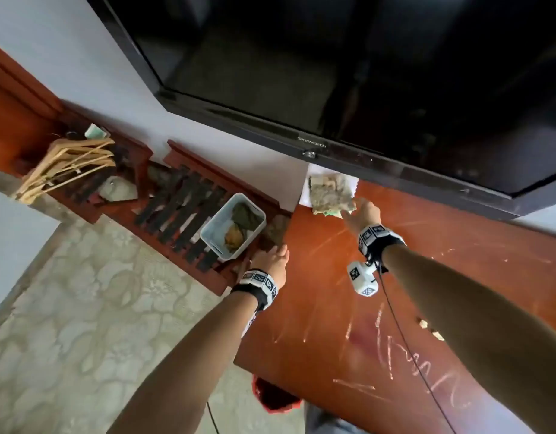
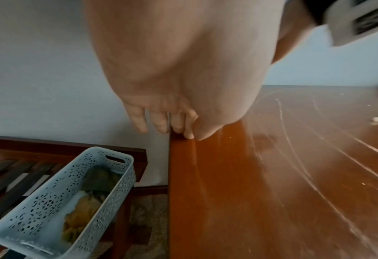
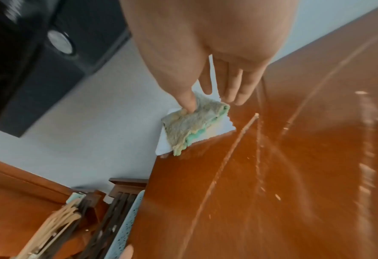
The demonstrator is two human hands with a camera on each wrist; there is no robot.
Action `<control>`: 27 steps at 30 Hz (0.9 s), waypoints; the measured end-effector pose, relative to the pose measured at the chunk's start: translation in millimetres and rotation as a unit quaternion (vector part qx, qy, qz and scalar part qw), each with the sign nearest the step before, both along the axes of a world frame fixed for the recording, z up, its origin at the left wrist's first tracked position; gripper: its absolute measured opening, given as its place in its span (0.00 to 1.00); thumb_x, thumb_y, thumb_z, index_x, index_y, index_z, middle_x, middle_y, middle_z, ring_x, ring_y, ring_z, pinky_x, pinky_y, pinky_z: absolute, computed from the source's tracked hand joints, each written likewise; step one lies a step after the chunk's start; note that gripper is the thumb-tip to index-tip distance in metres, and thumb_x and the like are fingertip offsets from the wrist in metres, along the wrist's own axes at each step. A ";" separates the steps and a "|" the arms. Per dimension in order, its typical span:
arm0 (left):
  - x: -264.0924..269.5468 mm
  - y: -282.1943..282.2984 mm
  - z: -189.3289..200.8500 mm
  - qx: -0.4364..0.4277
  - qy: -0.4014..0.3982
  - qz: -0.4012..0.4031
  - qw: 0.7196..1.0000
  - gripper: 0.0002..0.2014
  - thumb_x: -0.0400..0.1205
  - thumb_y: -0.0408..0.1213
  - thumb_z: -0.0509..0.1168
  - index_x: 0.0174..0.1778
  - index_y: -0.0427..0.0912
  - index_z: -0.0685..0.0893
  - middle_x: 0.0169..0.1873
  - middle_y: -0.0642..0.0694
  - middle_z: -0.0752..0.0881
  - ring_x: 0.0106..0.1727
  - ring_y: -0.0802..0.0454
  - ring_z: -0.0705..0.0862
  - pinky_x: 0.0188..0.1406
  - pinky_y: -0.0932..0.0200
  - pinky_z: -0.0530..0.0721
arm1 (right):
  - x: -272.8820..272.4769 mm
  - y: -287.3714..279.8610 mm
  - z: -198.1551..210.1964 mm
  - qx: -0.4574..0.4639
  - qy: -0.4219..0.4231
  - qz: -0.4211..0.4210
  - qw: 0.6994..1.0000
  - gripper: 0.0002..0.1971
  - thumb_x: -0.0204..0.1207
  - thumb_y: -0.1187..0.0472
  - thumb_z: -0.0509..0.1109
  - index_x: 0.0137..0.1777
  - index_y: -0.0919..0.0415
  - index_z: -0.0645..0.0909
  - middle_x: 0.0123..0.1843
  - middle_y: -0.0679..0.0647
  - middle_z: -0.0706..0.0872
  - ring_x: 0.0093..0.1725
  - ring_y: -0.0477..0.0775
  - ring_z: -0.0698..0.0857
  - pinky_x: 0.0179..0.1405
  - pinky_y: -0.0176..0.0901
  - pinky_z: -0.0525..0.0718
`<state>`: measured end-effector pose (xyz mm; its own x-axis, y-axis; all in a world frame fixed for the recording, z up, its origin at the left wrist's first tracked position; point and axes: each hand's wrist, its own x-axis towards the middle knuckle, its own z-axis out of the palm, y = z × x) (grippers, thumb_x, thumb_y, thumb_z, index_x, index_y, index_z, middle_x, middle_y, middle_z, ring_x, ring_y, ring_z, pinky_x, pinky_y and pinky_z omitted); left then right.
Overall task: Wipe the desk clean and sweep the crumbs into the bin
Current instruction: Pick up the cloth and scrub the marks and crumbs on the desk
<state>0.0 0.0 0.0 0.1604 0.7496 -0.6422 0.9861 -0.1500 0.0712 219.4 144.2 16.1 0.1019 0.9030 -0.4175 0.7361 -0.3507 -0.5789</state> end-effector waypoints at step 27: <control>-27.4 11.8 -3.5 -0.050 -0.057 0.037 0.996 0.33 0.88 0.36 0.56 0.89 0.58 0.54 0.89 0.60 0.52 0.84 0.43 0.67 0.83 0.43 0.67 | -54.7 -17.1 38.5 0.119 0.102 0.009 0.988 0.06 0.74 0.61 0.72 0.41 0.50 0.79 0.77 0.48 0.74 0.74 0.51 0.71 0.72 0.46 0.68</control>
<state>-27.4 11.8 -3.5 0.1842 0.6948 -0.6952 0.9787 -0.0644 0.1950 164.7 127.1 54.6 0.0211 0.9790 -0.2030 0.6009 -0.1747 -0.7800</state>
